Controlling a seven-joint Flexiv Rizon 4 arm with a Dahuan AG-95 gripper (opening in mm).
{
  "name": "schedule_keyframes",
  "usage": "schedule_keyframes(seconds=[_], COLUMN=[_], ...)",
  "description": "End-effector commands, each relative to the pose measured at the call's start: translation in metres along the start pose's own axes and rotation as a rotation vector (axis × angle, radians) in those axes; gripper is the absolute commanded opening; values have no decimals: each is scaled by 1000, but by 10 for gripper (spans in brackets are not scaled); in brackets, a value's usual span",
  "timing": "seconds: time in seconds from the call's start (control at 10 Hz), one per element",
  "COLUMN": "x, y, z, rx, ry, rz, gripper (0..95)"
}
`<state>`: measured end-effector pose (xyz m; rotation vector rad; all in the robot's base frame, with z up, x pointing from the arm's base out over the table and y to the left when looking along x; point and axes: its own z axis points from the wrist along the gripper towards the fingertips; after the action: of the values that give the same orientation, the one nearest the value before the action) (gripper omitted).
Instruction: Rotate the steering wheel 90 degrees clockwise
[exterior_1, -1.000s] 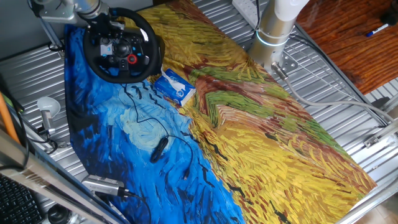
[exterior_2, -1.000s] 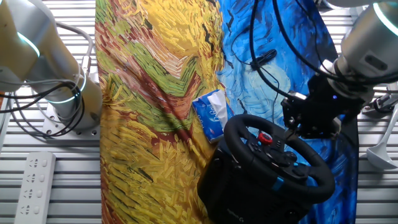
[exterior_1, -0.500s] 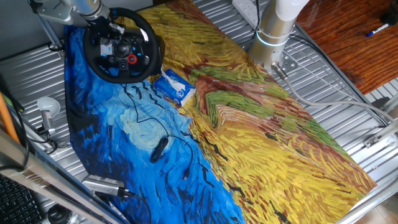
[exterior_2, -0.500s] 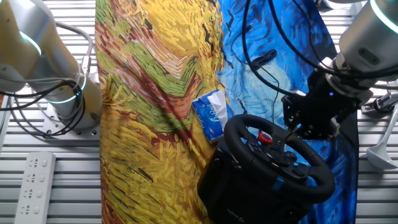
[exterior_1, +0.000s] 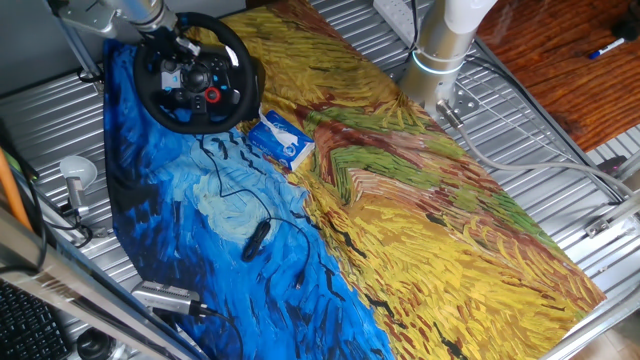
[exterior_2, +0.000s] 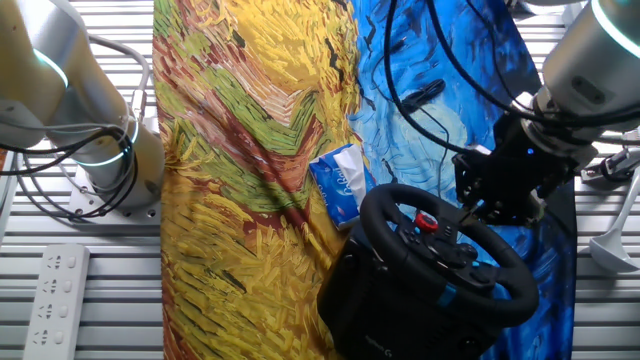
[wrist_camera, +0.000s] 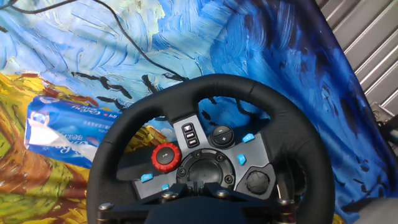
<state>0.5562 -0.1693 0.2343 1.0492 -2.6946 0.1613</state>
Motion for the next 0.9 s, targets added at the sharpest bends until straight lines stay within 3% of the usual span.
schedule_keyframes(seconds=[0.1,0.3,0.4,0.6,0.7,0.9], x=[6,17,23,34,39,43], y=[-8,-24,-33,-46,-51,-56], z=[2,5,8,11,12,8], rx=[24,26,25,23,22,32], ry=[-20,-22,-22,-28,-33,-17], rz=[-3,-45,-73,-119,-143,-178], gripper=[0,0,190,190,380,380])
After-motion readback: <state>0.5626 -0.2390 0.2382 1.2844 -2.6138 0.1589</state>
